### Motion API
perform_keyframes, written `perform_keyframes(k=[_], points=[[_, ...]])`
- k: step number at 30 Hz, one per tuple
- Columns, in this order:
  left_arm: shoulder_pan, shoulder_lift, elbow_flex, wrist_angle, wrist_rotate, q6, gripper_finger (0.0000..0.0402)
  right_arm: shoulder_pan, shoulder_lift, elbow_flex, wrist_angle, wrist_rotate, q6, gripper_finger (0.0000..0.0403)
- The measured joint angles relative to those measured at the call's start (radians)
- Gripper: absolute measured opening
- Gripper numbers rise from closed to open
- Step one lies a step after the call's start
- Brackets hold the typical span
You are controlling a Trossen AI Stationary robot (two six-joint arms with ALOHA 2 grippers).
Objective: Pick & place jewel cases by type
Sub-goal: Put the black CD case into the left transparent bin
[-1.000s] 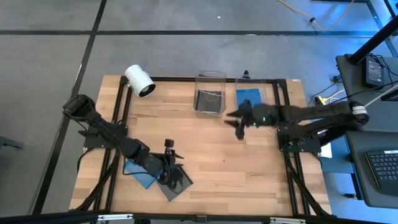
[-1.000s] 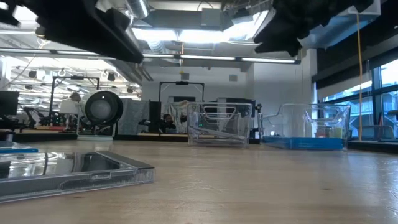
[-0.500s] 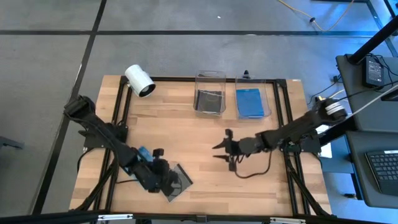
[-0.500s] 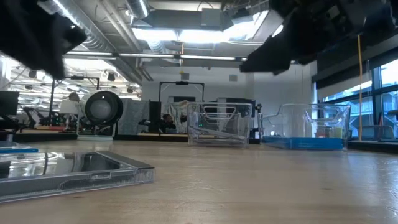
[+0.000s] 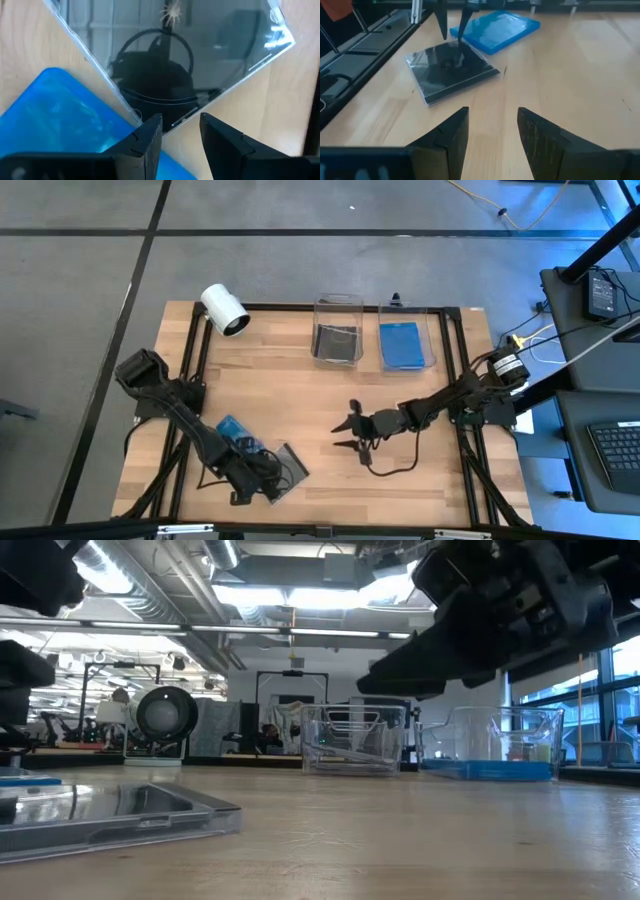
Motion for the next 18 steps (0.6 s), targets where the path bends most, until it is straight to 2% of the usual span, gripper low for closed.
perform_keyframes(k=[9,12,18], points=[[-0.021,0.095,0.124,-0.156,0.001,0.025,0.0129,-0.018,0.002,0.001,0.022,0.0,-0.001,0.0172],[-0.02,0.111,0.147,-0.175,-0.075,0.128,0.0129,-0.024,0.002,0.003,0.034,0.0,-0.001,0.0172],[0.009,0.115,0.153,-0.174,-0.315,0.345,0.0129,-0.026,0.002,0.022,0.034,0.0,-0.003,0.0172]])
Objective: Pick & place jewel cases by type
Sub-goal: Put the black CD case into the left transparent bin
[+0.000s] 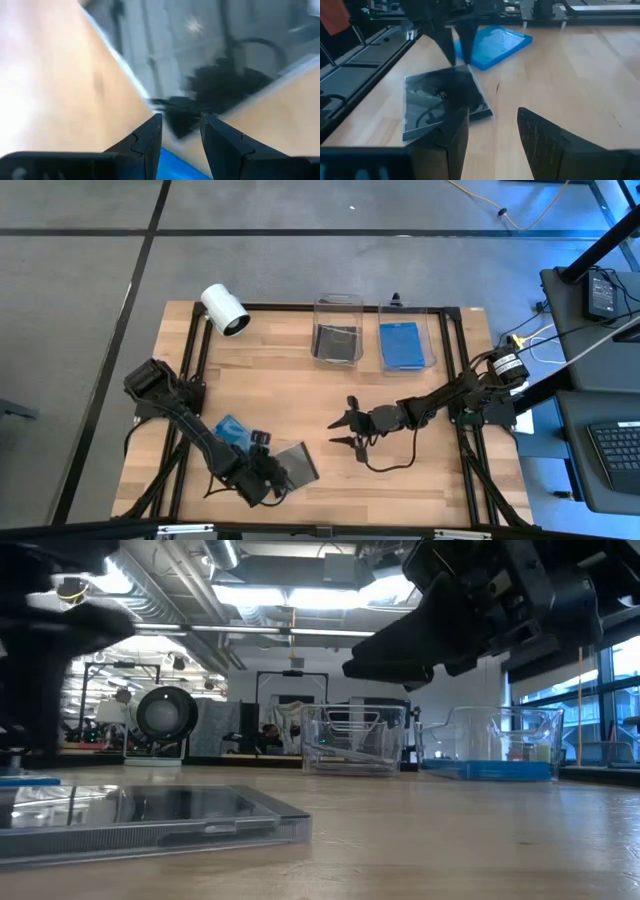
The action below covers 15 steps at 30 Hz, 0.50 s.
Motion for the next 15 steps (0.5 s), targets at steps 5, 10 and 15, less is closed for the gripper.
perform_keyframes(k=[5,10,15], points=[[0.055,-0.001,0.0,0.004,-0.161,0.144,0.0129,0.0,0.0,0.002,-0.044,0.001,-0.031,0.0172],[0.068,-0.04,0.001,-0.019,0.034,0.074,0.0129,0.0,0.0,0.002,-0.067,-0.01,0.032,0.0172],[0.037,-0.057,0.025,-0.068,0.101,0.027,0.0129,-0.001,-0.001,0.002,-0.068,-0.025,-0.002,0.0172]])
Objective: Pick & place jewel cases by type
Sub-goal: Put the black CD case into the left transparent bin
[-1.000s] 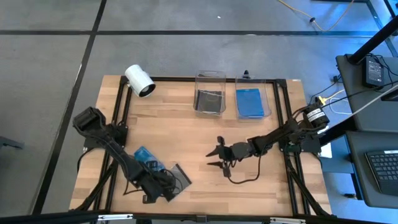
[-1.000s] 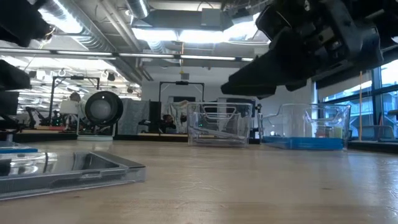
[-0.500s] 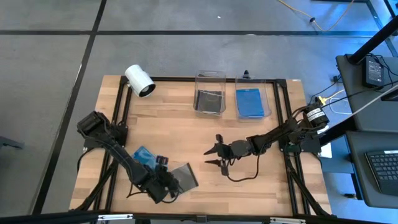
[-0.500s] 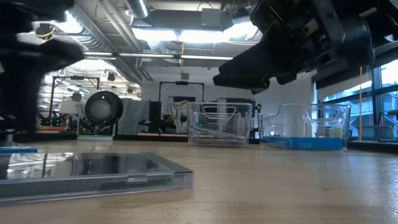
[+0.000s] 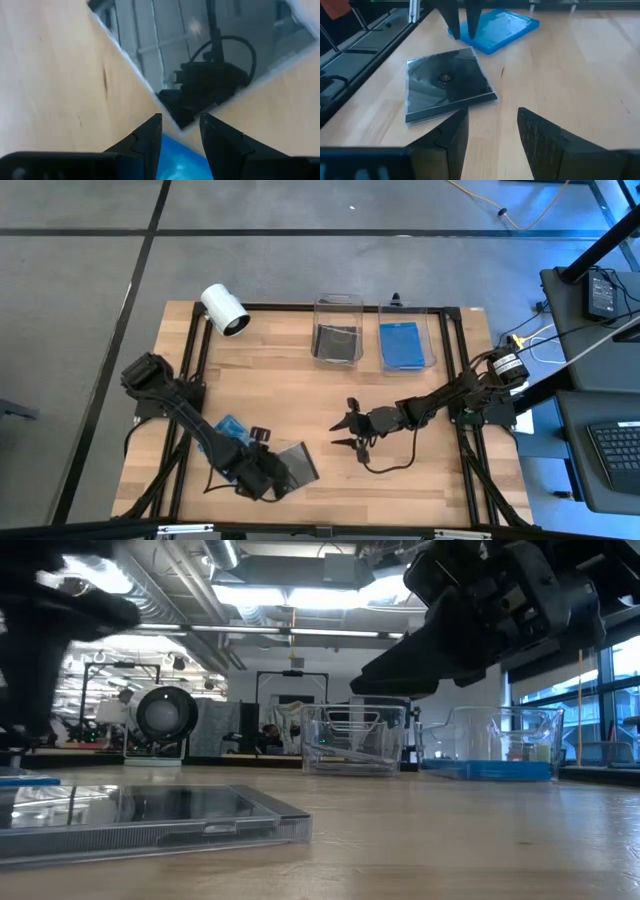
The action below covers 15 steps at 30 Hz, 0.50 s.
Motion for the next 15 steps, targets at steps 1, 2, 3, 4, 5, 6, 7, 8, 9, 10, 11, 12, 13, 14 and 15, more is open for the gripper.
perform_keyframes(k=[1,2,3,4,5,6,7,8,9,10,11,12,13,14,15], points=[[-0.007,0.0,0.005,-0.014,-0.001,-0.001,0.0129,-0.003,0.0,0.0,0.0,0.0,-0.002,0.0172],[-0.013,0.0,0.006,-0.014,0.001,-0.008,0.0129,-0.005,0.0,0.0,0.0,0.0,-0.002,0.0172],[-0.019,0.0,0.006,-0.008,0.008,-0.021,0.0129,-0.007,0.0,0.0,0.0,0.0,0.005,0.0172],[-0.023,0.0,0.006,-0.005,0.013,-0.044,0.0129,-0.008,0.0,0.0,0.0,0.0,0.011,0.0172],[-0.026,0.0,0.006,-0.003,0.024,-0.068,0.0129,-0.008,0.0,0.0,-0.002,0.0,0.023,0.0172],[-0.028,0.001,0.006,-0.002,0.033,-0.095,0.0129,-0.008,0.0,0.0,-0.006,0.0,0.031,0.0172],[-0.03,0.004,0.006,0.004,0.044,-0.127,0.0129,-0.008,0.0,0.0,-0.012,0.0,0.032,0.0172],[-0.034,0.009,0.006,0.01,0.057,-0.155,0.0129,-0.007,0.0,0.0,-0.016,0.0,0.031,0.0172],[-0.037,0.016,0.006,0.018,0.071,-0.182,0.0129,-0.007,0.0,0.0,-0.02,0.0,0.031,0.0172],[-0.04,0.026,0.006,0.033,0.097,-0.205,0.0129,-0.007,0.0,0.0,-0.024,0.0,0.031,0.0172],[-0.041,0.037,0.006,0.049,0.119,-0.219,0.0129,-0.007,0.0,0.0,-0.029,0.0,0.032,0.0172],[-0.042,0.049,0.006,0.055,0.134,-0.229,0.0129,-0.007,0.0,0.0,-0.034,0.0,0.032,0.0172],[-0.043,0.063,0.006,0.062,0.142,-0.235,0.0129,-0.007,0.0,0.0,-0.034,0.0,0.032,0.0172],[-0.043,0.078,0.006,0.075,0.142,-0.241,0.0129,-0.007,0.0,0.0,-0.034,0.0,0.032,0.0172],[-0.043,0.093,0.006,0.084,0.141,-0.248,0.0129,-0.007,0.0,0.0,-0.034,0.0,0.032,0.0172]])
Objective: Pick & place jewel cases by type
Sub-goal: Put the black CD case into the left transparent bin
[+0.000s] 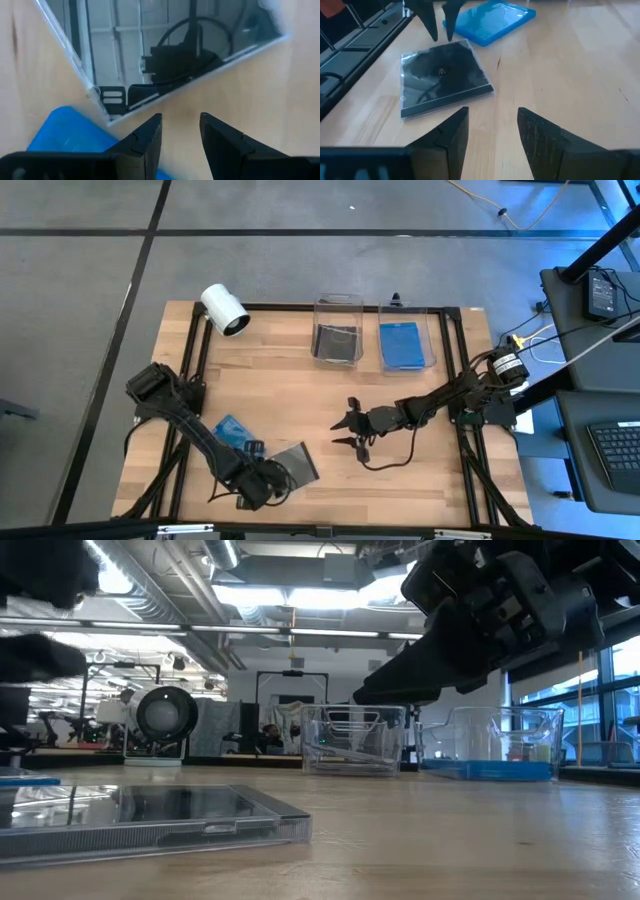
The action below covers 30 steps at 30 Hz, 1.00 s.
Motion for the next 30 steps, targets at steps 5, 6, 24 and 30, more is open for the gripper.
perform_keyframes(k=[5,6,24,30], points=[[0.03,0.045,0.006,0.009,0.012,0.0,0.0129,0.0,0.0,0.0,-0.006,-0.001,-0.003,0.0172],[0.039,0.05,0.006,0.008,0.015,0.001,0.0129,0.0,0.0,0.0,-0.014,-0.002,-0.005,0.0172],[0.187,0.056,0.024,0.003,0.048,0.248,0.0129,0.016,0.08,0.0,-0.09,-0.073,0.051,0.0172],[0.208,0.06,0.053,-0.013,0.052,0.167,0.0129,0.017,0.084,0.0,-0.084,-0.075,0.048,0.0172]])
